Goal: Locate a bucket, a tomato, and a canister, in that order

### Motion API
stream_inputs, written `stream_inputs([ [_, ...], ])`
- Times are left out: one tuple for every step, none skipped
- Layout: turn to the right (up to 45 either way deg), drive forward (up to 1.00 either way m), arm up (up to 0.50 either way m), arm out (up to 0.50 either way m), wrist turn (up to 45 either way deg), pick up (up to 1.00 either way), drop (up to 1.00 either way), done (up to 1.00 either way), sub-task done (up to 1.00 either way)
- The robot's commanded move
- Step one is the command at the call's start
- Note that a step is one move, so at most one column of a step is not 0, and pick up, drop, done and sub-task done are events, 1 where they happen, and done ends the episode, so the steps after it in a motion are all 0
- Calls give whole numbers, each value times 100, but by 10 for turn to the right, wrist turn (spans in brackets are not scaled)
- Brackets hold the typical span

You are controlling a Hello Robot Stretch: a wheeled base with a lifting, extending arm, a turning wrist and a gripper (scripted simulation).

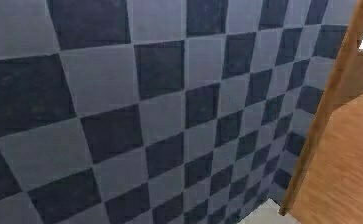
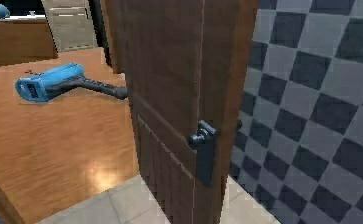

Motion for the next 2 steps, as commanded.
stream_inputs([
  [450,0,0,0,0,0,0,0,0],
  [90,0,0,0,0,0,0,0,0],
])
